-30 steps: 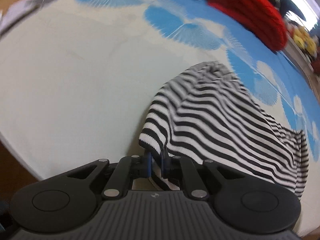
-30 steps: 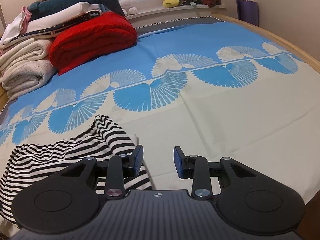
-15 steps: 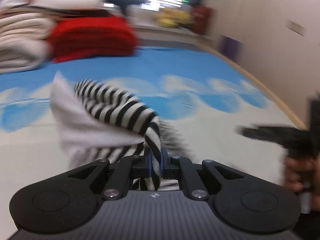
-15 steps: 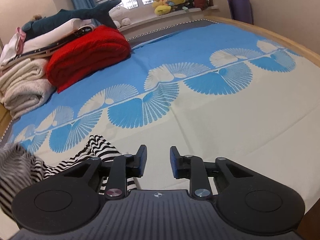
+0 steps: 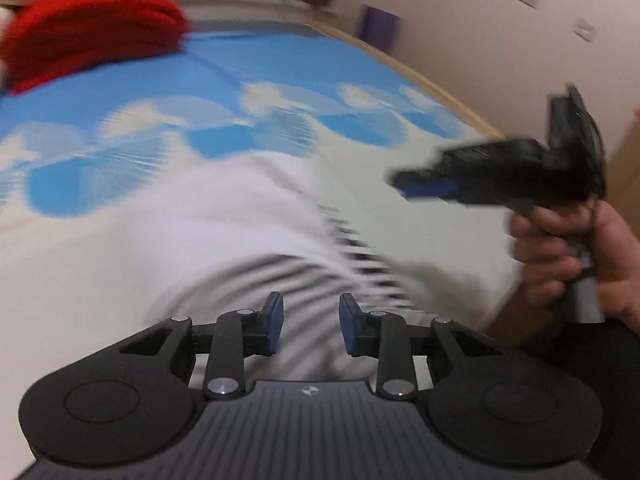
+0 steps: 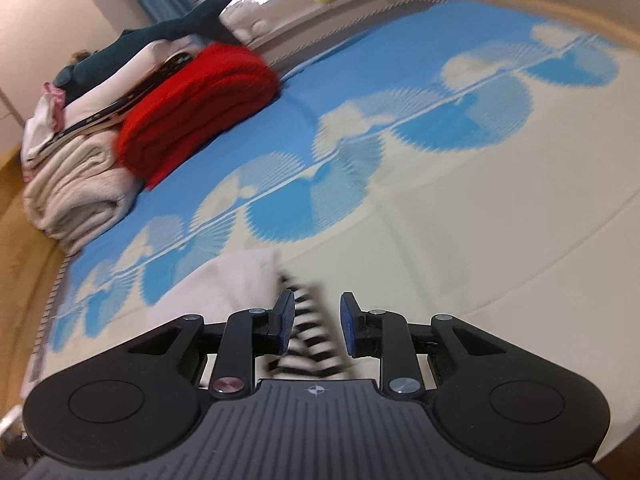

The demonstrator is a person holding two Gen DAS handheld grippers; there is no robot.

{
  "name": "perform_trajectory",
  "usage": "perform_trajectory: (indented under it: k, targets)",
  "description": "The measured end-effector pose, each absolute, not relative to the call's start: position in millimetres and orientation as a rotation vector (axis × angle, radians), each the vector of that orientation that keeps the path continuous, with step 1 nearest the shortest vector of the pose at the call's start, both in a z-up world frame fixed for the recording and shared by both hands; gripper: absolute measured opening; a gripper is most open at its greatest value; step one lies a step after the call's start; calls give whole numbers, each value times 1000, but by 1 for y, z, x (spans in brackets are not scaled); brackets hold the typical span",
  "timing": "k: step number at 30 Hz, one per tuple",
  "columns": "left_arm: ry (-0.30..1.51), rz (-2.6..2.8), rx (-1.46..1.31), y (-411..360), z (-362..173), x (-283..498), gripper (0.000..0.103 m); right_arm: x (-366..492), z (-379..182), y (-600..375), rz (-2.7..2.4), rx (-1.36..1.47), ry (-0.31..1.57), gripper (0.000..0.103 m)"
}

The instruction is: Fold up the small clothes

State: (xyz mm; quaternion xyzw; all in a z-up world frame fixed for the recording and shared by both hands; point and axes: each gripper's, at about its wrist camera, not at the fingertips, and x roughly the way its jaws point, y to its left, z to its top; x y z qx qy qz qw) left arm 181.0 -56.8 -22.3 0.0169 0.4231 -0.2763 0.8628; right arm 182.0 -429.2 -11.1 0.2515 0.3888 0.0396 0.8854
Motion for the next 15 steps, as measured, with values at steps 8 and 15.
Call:
perform_trajectory:
  k: [8,15]
  targets:
    - [1075,-400,-253,20,-69,208,65,222,-38,-382,168,614,949,48]
    - [1186,-414,-413,18,-86,217,79,259,-70,-359,123,623,1051,40]
